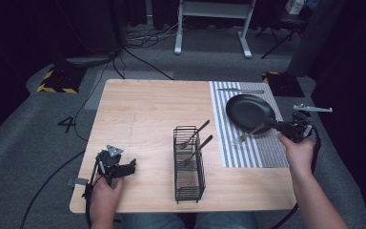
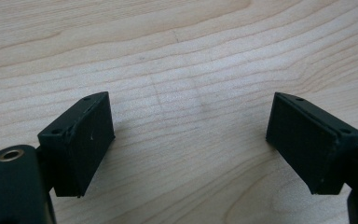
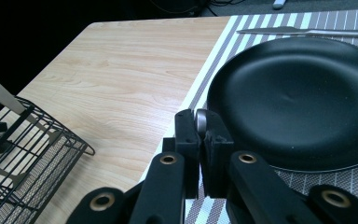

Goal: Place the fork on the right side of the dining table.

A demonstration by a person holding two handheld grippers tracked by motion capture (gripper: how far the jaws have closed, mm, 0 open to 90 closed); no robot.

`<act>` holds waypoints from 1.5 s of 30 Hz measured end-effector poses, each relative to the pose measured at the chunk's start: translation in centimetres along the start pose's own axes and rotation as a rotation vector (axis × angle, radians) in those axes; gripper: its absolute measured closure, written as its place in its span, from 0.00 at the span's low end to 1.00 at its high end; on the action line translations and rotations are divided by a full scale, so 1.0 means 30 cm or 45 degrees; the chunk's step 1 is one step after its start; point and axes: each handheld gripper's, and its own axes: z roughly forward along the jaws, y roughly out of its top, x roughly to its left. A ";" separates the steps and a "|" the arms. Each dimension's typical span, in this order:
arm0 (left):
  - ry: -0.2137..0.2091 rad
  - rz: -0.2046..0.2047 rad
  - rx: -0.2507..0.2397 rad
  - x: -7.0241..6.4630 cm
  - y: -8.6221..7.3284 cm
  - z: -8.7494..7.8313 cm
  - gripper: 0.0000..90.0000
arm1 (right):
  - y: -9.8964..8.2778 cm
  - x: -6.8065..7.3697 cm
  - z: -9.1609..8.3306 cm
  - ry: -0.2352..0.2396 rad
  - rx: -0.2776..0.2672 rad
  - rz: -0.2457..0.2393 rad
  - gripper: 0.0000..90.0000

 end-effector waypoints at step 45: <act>0.000 0.000 0.000 0.000 0.000 0.000 0.17 | -0.064 -0.149 0.027 -0.076 0.123 0.191 0.71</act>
